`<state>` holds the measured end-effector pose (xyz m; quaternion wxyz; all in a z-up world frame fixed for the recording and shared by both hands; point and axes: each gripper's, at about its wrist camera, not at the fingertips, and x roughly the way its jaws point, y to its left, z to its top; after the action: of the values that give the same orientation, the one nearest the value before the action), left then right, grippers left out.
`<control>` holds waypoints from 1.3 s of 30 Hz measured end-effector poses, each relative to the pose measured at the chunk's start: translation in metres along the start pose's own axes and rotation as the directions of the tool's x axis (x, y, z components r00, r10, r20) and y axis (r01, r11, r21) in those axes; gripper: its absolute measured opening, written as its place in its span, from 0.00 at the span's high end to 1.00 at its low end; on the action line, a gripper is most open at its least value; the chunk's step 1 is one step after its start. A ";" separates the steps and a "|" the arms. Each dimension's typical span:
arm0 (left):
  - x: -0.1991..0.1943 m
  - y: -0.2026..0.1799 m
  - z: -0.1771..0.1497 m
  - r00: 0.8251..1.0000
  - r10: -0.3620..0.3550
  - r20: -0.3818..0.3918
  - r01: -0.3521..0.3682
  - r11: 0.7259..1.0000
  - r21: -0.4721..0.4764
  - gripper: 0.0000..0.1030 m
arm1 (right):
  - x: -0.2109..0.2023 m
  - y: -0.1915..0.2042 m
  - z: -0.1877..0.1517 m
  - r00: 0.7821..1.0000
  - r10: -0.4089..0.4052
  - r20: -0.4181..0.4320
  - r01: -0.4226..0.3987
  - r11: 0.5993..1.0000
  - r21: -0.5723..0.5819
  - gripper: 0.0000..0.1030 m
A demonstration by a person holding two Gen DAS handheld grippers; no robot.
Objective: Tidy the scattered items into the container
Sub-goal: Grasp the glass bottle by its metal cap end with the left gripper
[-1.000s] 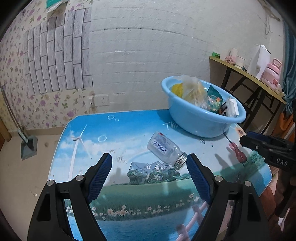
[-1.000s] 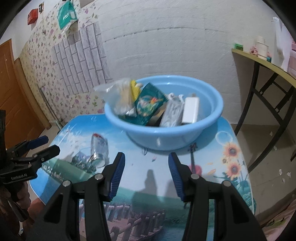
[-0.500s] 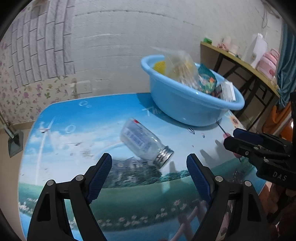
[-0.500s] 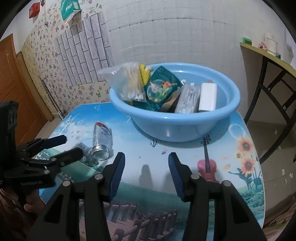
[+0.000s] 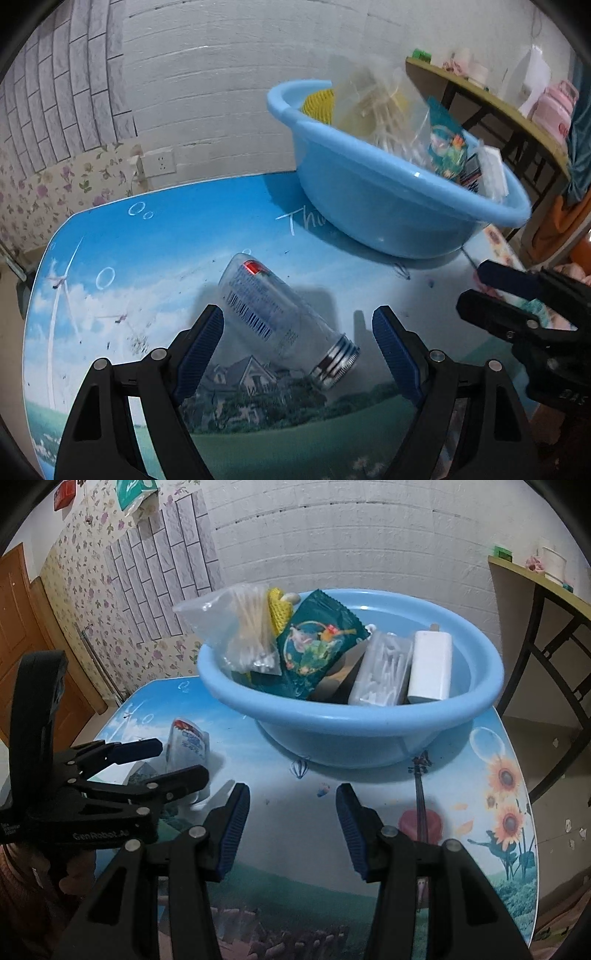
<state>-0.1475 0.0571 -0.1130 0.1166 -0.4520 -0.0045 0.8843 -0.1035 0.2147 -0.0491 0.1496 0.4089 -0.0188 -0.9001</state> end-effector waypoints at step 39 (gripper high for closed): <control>-0.109 -0.013 -0.007 0.974 0.038 0.225 -0.046 0.998 0.031 0.63 | -0.038 0.017 -0.002 0.996 0.011 0.085 -0.009 1.000 -0.018 0.53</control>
<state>-0.0774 0.0465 -0.0283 0.1046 -0.3473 0.0077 0.9318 -0.0742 0.2099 -0.0198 0.1568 0.3689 -0.0193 -0.9160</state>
